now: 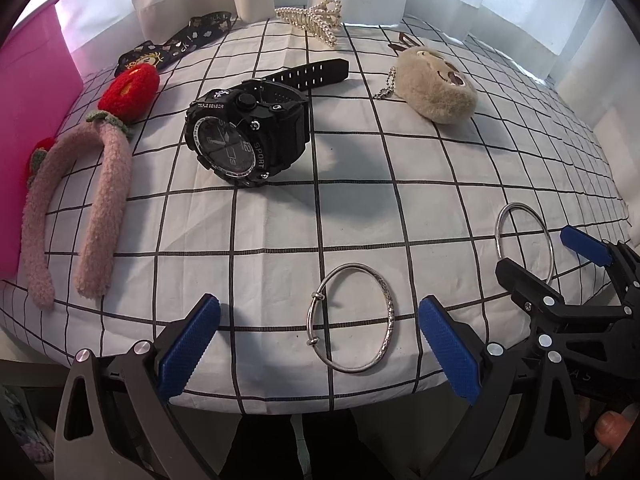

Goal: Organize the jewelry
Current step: 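Move the left tool toward the thin silver bangle while the right tool approaches the large silver ring, then close the left tool on the silver bangle while the right tool closes on the large ring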

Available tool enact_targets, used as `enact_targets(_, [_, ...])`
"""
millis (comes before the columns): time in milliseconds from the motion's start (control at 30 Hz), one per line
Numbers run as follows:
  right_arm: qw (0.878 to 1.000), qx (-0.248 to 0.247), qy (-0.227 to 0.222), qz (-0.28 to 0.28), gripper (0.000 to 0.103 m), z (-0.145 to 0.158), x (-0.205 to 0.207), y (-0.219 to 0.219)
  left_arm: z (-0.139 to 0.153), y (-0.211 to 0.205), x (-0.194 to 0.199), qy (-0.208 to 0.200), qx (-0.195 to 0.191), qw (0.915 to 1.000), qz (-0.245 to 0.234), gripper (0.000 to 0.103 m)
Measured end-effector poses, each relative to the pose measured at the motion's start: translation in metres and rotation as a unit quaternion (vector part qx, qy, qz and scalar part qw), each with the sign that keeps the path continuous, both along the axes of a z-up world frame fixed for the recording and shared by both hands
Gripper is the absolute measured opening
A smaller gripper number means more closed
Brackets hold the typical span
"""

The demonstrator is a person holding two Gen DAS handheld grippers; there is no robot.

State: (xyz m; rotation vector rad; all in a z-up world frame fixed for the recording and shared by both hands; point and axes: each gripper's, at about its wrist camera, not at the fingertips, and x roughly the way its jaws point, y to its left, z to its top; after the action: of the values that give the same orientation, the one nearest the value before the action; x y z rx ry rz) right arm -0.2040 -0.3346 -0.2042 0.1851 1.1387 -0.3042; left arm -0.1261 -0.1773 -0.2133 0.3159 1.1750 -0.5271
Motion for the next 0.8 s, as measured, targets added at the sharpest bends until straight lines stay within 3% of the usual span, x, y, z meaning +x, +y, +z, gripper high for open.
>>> enact_targets(400, [1.0, -0.002, -0.003, -0.004, 0.094, -0.0001, -0.0005, 0.0001, -0.0024, 0.0013, -0.0078, -0.039, 0.0, 0.9992, -0.004, 0.098])
enact_targets(633, [1.0, 0.002, 0.004, -0.013, 0.094, 0.0004, 0.0003, -0.0003, -0.0021, -0.0003, -0.0062, -0.031, 0.005, 0.9995, -0.003, 0.097])
enact_targets(800, [1.0, 0.004, -0.005, -0.013, 0.093, 0.0006, -0.0025, 0.0009, 0.0024, 0.0061, -0.0052, -0.037, 0.001, 0.9993, 0.006, 0.082])
